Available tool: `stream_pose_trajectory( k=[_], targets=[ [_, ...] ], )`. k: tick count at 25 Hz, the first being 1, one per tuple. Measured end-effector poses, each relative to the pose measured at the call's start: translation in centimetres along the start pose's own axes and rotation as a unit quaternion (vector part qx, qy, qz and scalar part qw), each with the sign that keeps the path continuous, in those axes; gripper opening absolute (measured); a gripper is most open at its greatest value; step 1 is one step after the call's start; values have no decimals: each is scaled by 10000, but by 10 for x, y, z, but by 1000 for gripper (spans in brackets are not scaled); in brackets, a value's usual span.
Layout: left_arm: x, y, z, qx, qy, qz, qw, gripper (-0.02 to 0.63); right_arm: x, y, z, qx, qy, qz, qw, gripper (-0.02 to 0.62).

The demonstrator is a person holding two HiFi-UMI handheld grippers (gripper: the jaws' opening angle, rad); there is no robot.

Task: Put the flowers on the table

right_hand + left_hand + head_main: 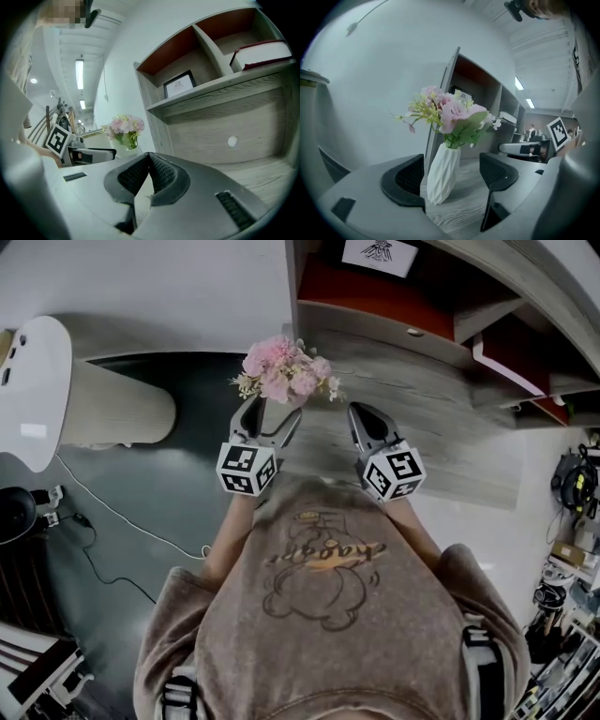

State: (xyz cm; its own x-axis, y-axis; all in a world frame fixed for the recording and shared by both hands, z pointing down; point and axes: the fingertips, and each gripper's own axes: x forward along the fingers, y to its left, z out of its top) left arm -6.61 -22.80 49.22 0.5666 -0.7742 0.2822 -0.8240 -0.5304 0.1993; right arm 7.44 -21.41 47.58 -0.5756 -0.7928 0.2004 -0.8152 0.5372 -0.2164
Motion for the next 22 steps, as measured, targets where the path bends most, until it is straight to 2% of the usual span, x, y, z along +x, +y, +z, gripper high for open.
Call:
stream_pose_trajectory(
  k=[11,13,15,18,22],
  targets=[
    [-43,13,18,-48,-397,456,9982,352,-5,-3,6,-206,43,20,9998,0],
    [-47,16,20,-84,-479,507,9975,299,-6,-4,7,-235,39,5,9997,0],
    [-51,17,21,-93,-531,526,9972,205,-8,-5,7,-262,37,-4,9996,0],
    [-52,19,19,-89,-569,600,9965,100,-9,-5,7,-314,43,-15,9995,0],
    [-51,23,15,-206,-621,679,9955,28,-9,-6,5,-322,41,-12,9995,0]
  ],
)
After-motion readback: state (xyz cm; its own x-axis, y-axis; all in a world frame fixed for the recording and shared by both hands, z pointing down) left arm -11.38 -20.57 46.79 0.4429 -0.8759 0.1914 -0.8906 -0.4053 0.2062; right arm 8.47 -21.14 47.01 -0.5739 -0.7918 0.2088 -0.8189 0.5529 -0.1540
